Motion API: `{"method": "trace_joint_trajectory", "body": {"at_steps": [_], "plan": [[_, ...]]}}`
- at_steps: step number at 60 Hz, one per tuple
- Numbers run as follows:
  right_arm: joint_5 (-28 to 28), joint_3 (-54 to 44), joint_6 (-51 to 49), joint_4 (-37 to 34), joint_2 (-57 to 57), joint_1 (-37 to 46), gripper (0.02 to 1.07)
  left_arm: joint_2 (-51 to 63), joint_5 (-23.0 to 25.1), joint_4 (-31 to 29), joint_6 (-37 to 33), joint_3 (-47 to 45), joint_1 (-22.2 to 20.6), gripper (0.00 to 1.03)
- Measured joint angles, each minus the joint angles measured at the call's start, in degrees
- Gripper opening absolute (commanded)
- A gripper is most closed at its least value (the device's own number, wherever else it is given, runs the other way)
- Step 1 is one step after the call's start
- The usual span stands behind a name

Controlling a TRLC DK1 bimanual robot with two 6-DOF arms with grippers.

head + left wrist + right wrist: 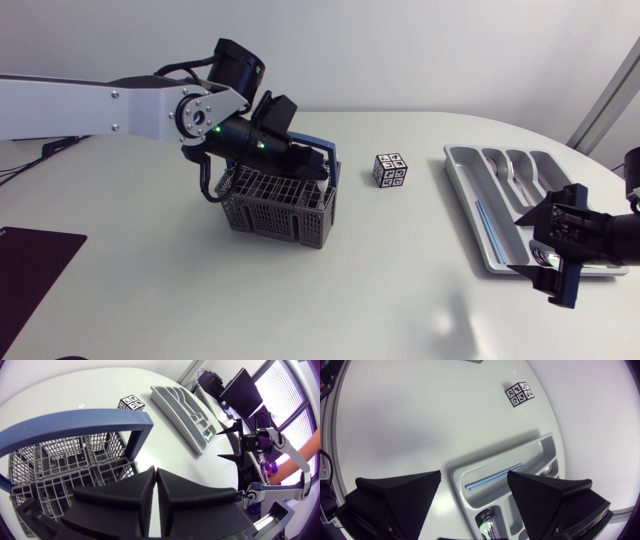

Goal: Transfer all utensils from the basket to the drawer tray.

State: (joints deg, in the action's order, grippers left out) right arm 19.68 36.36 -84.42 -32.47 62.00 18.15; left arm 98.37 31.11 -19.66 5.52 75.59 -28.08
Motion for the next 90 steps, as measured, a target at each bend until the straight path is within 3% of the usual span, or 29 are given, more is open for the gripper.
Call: {"method": "trace_joint_trajectory", "body": {"at_steps": [16,44,62,75,90], "plan": [[0.00,0.00,8.76,-2.08,-2.34,-10.03,0.98,-1.66,6.01,-0.44,2.54,0.35,2.60,0.06],[0.00,1.46,23.98,-2.75,-4.83,-26.47,0.99,-7.45,8.07,-2.78,3.65,0.70,3.63,0.06],[0.46,3.39,32.54,-2.71,-5.44,-33.33,1.00,-11.52,9.70,-10.64,-4.11,2.23,3.41,0.06],[4.46,6.89,40.57,-1.57,-5.42,-38.88,0.99,-13.81,12.00,-16.92,-11.63,2.91,-0.46,0.06],[7.30,7.32,48.43,3.21,-5.38,-45.24,0.96,-16.55,13.99,-18.05,-15.06,1.53,-5.86,0.06]]}}
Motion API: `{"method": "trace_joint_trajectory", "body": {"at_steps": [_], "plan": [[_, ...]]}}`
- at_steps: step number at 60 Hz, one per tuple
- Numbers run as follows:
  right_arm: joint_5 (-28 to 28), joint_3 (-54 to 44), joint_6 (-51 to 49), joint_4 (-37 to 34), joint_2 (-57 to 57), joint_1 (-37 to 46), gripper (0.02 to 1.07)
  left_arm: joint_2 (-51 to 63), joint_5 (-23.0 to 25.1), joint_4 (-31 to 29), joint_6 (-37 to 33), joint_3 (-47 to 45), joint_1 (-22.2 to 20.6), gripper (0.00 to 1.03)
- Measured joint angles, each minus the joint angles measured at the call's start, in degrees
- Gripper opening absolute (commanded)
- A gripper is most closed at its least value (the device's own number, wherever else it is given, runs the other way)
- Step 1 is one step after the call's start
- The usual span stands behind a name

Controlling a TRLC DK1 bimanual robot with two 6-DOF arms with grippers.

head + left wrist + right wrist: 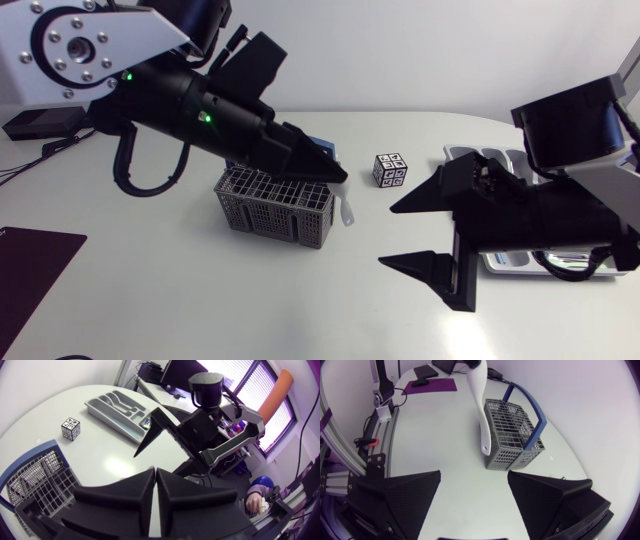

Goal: Transfer all utensils from the basket to the drawer tray.

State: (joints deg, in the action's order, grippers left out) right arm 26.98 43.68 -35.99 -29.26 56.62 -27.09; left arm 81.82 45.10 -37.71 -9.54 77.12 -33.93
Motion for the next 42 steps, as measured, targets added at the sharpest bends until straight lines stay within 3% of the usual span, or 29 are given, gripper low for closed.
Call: {"method": "trace_joint_trajectory", "body": {"at_steps": [9,16,42], "plan": [[0.52,0.17,2.69,1.99,0.00,-2.47,0.92,-0.24,1.42,-1.33,-0.87,-1.11,-2.47,0.06],[0.52,0.31,3.48,2.62,0.00,-4.15,0.82,-0.24,1.70,-1.90,-1.05,-1.33,-3.19,0.06],[0.76,0.37,5.03,5.51,-1.36,-8.92,0.32,-0.48,4.02,-2.56,-1.07,-1.33,-3.39,0.06]]}}
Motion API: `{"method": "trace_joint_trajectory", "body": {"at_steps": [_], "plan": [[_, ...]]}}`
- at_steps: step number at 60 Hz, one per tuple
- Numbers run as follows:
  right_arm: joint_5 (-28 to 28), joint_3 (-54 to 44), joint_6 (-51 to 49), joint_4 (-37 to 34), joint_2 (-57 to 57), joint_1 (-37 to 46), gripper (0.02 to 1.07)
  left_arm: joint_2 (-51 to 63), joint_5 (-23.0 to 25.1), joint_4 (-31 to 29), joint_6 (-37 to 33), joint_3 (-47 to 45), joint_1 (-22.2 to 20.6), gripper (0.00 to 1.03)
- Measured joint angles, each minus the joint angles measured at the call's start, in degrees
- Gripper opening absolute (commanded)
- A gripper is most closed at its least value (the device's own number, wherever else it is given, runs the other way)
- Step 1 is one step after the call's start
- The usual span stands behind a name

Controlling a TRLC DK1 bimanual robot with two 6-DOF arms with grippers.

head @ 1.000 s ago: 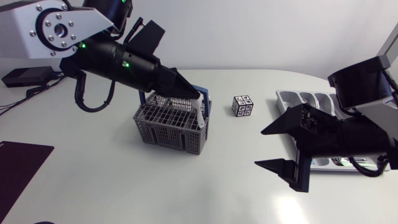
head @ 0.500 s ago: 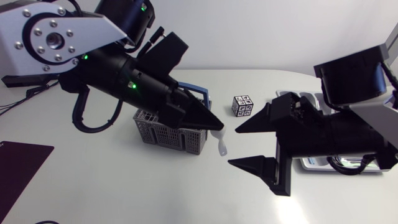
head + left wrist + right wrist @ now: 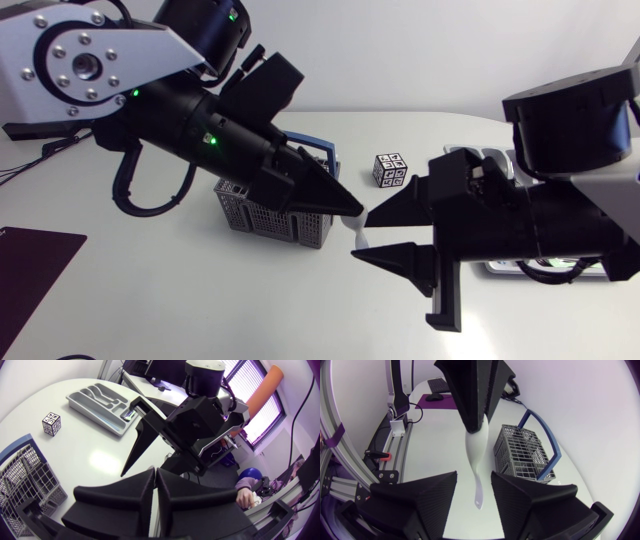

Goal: Transfer all utensils from the basket to the drawer tray.

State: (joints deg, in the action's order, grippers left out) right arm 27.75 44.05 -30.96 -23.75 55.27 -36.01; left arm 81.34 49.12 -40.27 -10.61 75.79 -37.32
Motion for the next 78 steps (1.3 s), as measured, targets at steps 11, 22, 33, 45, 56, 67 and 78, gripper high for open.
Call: {"method": "trace_joint_trajectory", "body": {"at_steps": [11,22,33,45,56,67,78], "plan": [[0.00,0.00,0.66,0.04,0.02,-0.33,0.09,-0.11,0.13,-0.02,0.00,0.00,0.00,0.06],[0.00,0.00,0.96,0.04,0.02,-0.33,0.08,-0.35,0.13,-0.24,0.02,-0.11,0.00,0.06],[0.81,-0.02,0.96,-0.04,0.02,-0.68,0.08,-0.37,0.13,0.15,0.02,-0.11,0.00,0.33],[0.31,-0.72,0.96,-0.07,0.24,-0.63,0.08,-0.37,0.09,0.31,0.02,-0.13,0.00,0.79],[-0.76,-2.80,-0.39,-2.08,0.68,1.03,0.08,-0.37,-4.28,1.88,0.07,-0.15,0.55,0.95],[-2.36,-4.66,-5.38,-5.01,0.66,7.78,0.08,-0.37,-11.96,4.55,0.50,-0.17,1.73,0.97],[-6.88,-6.80,-12.15,-6.97,-0.96,16.68,0.08,-0.42,-22.18,7.91,1.57,-1.42,2.45,0.97]]}}
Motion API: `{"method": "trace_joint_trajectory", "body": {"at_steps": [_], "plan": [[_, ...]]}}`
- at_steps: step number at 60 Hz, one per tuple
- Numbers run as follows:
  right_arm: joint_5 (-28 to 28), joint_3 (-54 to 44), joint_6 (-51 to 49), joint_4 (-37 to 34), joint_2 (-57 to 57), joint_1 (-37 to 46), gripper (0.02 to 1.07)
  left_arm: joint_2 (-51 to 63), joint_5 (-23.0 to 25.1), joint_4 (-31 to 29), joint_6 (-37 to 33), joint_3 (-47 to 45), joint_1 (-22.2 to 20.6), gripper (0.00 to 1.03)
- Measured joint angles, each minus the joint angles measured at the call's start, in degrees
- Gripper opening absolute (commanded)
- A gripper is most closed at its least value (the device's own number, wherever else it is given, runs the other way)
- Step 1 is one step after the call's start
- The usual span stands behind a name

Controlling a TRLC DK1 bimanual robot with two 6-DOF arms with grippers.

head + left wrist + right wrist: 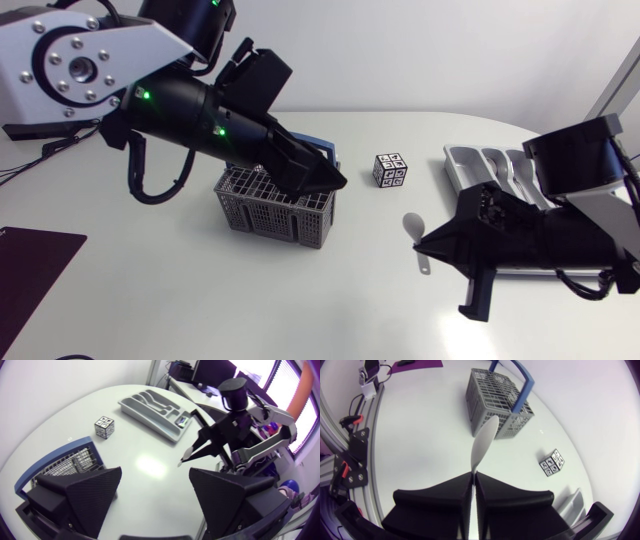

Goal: Transfer all utensils from the basket to the drawer tray.

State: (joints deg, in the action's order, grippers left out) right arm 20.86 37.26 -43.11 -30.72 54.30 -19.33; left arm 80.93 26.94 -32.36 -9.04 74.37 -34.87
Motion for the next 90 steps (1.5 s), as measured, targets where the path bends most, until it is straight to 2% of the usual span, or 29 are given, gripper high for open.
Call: {"method": "trace_joint_trajectory", "body": {"at_steps": [14,22,35,48,60,79,86,90], "plan": [[-7.23,-2.51,-11.23,-1.68,-3.08,12.24,0.08,-0.11,-10.97,3.13,0.00,-3.13,0.44,0.97],[-8.79,-4.59,-18.51,-1.07,-4.44,20.96,0.08,-1.22,-13.81,4.61,0.00,-4.46,2.27,0.98],[-8.98,-7.48,-31.15,6.67,-0.90,37.97,0.08,-3.17,-15.30,5.70,-0.02,-6.29,6.99,0.98],[-8.74,-7.61,-39.74,17.81,10.34,50.31,0.08,-3.58,-15.45,5.92,-0.44,-7.32,11.85,0.98],[-9.68,-7.61,-43.71,26.36,18.60,54.55,0.08,-4.50,-15.45,6.27,-1.57,-8.76,15.34,0.98],[-12.96,-7.58,-46.80,37.33,26.73,56.28,0.08,-4.55,-15.45,7.13,-3.06,-10.03,21.53,0.98],[-13.46,-7.61,-47.54,38.86,27.80,56.85,0.23,-4.55,-15.43,7.45,-3.30,-10.47,23.26,0.98],[-13.46,-7.61,-47.82,39.17,27.91,57.33,0.40,-4.50,-15.43,7.50,-3.61,-10.69,24.30,0.98]]}}
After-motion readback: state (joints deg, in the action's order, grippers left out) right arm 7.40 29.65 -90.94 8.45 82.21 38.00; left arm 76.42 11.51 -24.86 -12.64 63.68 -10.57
